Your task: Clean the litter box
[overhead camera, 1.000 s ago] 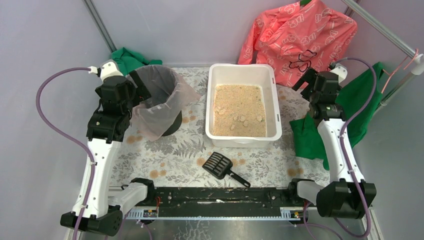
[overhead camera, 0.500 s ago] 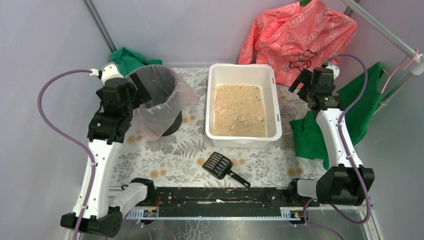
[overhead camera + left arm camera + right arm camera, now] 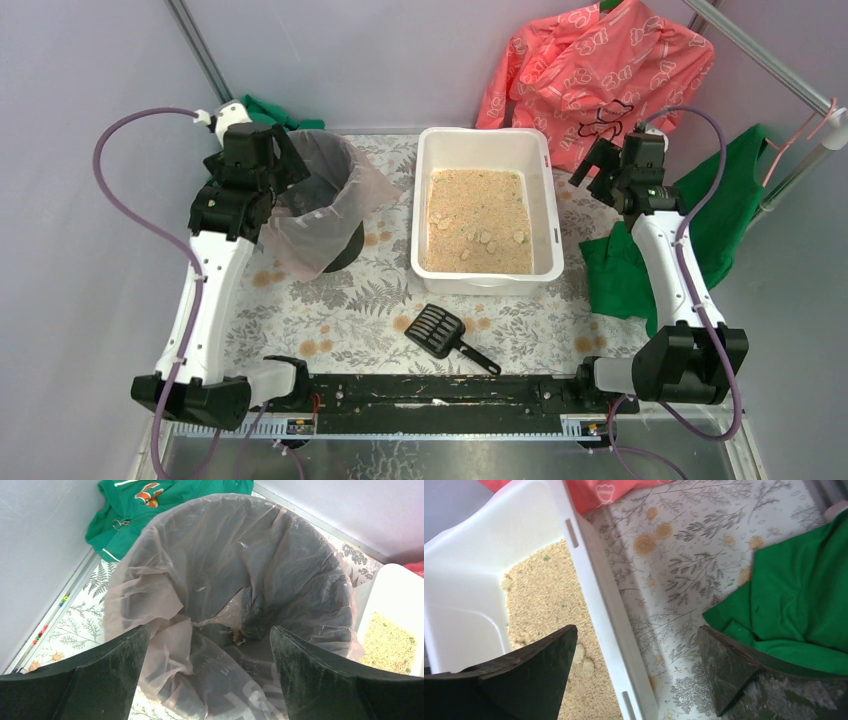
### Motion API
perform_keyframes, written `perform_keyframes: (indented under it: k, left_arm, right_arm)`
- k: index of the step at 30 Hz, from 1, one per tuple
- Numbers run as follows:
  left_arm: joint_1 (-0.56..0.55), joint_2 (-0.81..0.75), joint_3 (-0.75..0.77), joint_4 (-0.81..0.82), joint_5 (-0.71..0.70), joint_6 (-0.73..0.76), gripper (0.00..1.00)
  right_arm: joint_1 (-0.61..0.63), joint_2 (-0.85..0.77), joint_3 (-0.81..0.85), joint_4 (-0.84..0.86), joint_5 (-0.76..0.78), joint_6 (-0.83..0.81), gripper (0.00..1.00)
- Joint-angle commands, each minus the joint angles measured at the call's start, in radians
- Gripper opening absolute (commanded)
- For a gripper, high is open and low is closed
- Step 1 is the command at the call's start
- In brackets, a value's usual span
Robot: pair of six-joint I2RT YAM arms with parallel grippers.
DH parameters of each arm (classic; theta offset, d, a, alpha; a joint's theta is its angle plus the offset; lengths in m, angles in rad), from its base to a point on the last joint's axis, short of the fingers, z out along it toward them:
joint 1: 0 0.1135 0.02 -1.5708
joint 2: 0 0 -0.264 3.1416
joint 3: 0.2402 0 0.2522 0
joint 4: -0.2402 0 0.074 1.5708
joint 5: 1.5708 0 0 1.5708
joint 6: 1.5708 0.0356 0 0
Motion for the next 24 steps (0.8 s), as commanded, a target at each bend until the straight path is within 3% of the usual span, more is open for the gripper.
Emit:
perform_keyframes:
  k: [1, 7, 15, 20, 24]
  left_arm:
    - [-0.005, 0.042, 0.066, -0.006, 0.07, 0.028, 0.99]
    - [-0.012, 0.089, 0.108, -0.003, 0.114, 0.033, 0.99]
    - [-0.017, 0.09, 0.097, 0.001, 0.101, 0.051, 0.99]
    - [-0.023, 0.085, 0.095, 0.003, 0.082, 0.065, 0.99]
    - [-0.043, 0.098, 0.098, 0.008, 0.09, 0.074, 0.99]
  right_arm:
    - [0.04, 0.016, 0.089, -0.015, -0.087, -0.002, 0.98]
    - [0.251, 0.154, 0.295, -0.211, 0.108, -0.103, 1.0]
    - [0.282, 0.197, 0.323, -0.235, 0.136, -0.119, 1.0]
    - [0.283, 0.249, 0.362, -0.313, 0.327, -0.151, 1.0]
    - [0.282, 0.314, 0.369, -0.375, 0.336, -0.178, 1.0]
